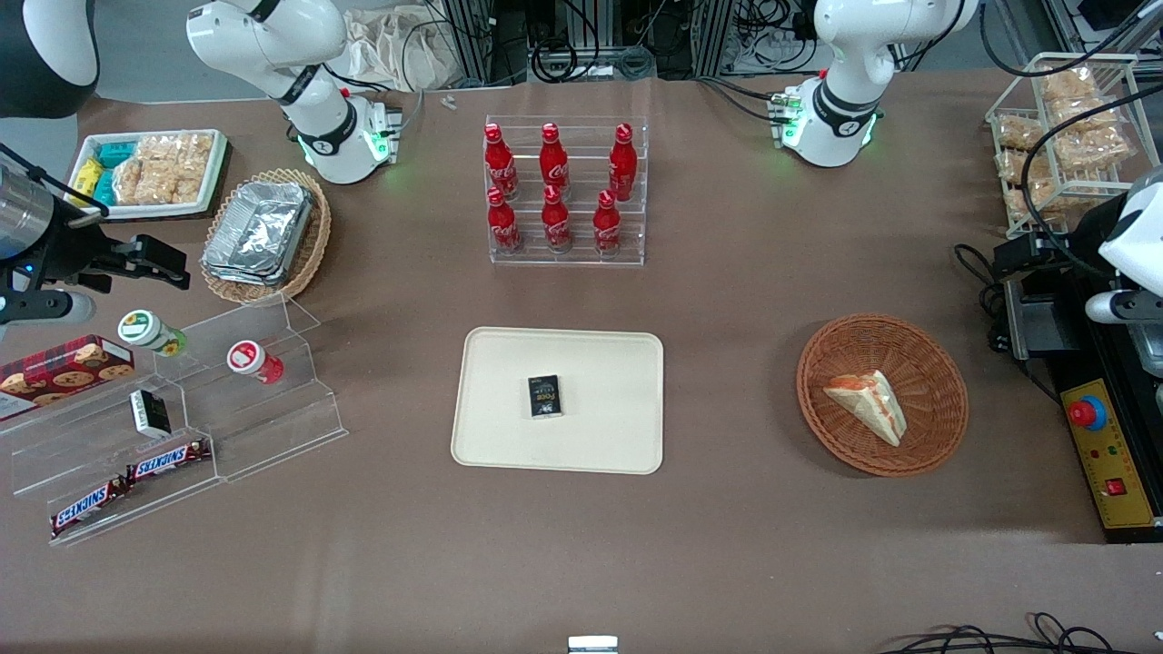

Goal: Place sandwich from basket to tray
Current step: 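Move the left gripper from rest toward the wicker basket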

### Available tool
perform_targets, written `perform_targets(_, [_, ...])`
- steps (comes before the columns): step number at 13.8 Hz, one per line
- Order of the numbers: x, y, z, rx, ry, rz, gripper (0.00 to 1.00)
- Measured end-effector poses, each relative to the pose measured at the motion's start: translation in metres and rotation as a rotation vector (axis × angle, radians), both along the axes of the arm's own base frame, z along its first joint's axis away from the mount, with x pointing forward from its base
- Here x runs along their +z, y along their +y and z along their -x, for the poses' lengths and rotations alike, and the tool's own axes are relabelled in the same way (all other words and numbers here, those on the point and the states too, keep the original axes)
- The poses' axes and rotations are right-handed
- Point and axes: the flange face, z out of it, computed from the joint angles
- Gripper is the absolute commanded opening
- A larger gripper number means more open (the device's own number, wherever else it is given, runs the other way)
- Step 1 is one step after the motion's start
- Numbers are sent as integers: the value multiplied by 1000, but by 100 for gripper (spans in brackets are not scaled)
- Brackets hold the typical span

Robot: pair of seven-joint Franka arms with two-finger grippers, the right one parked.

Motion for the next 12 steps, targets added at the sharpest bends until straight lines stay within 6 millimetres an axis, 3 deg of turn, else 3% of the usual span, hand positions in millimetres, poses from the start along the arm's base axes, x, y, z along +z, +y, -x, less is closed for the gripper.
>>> perform_targets(8, [-9,-1,-3,-3,19,1,100])
perform_targets(12, [-33,-4,0,3,31,6,100])
